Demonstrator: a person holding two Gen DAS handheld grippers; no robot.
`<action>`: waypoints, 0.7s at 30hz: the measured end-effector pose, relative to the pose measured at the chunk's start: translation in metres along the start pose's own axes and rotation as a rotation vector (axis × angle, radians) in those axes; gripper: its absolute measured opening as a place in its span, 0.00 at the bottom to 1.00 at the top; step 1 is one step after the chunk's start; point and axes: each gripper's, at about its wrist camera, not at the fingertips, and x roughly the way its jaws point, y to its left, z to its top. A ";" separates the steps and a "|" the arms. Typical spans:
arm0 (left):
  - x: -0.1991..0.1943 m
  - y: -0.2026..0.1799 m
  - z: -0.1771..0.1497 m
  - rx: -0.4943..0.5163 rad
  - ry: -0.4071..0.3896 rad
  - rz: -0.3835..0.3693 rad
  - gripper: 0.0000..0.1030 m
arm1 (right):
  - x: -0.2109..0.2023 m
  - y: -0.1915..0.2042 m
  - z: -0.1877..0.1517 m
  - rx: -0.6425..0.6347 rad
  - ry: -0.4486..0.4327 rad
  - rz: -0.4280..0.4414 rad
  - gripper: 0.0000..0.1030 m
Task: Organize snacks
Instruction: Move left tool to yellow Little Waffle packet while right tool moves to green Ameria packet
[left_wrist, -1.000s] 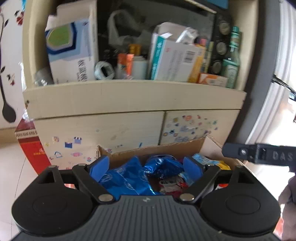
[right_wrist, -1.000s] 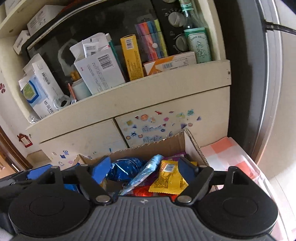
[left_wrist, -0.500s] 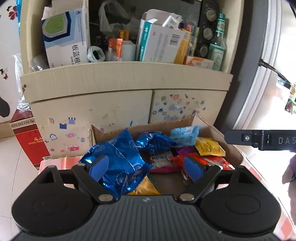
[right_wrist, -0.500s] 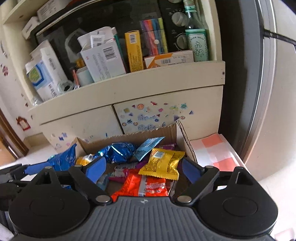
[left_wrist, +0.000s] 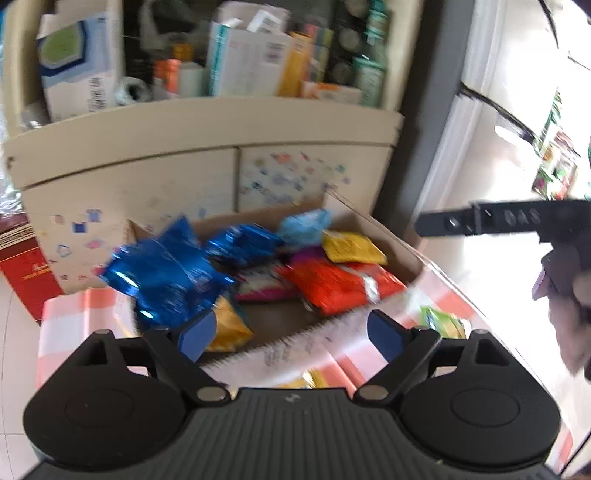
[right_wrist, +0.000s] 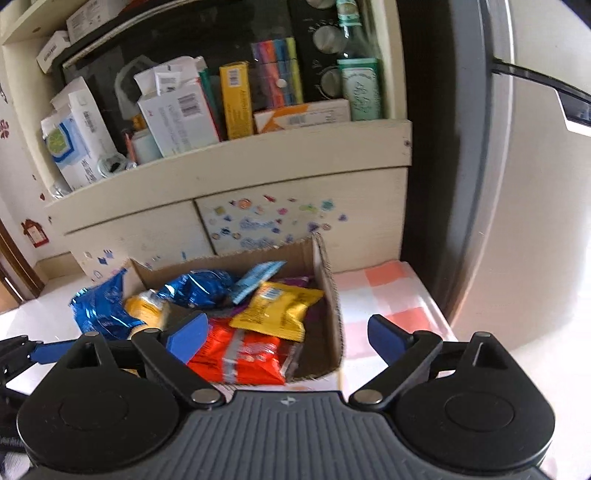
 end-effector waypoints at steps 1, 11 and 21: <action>0.002 -0.004 -0.003 0.009 0.011 -0.003 0.86 | 0.001 -0.002 -0.001 -0.002 0.009 -0.008 0.94; 0.035 -0.011 -0.033 0.016 0.144 0.032 0.86 | 0.021 -0.026 -0.021 0.039 0.127 -0.075 0.94; 0.062 -0.012 -0.046 -0.019 0.172 0.058 0.86 | 0.053 -0.052 -0.045 0.130 0.225 -0.134 0.94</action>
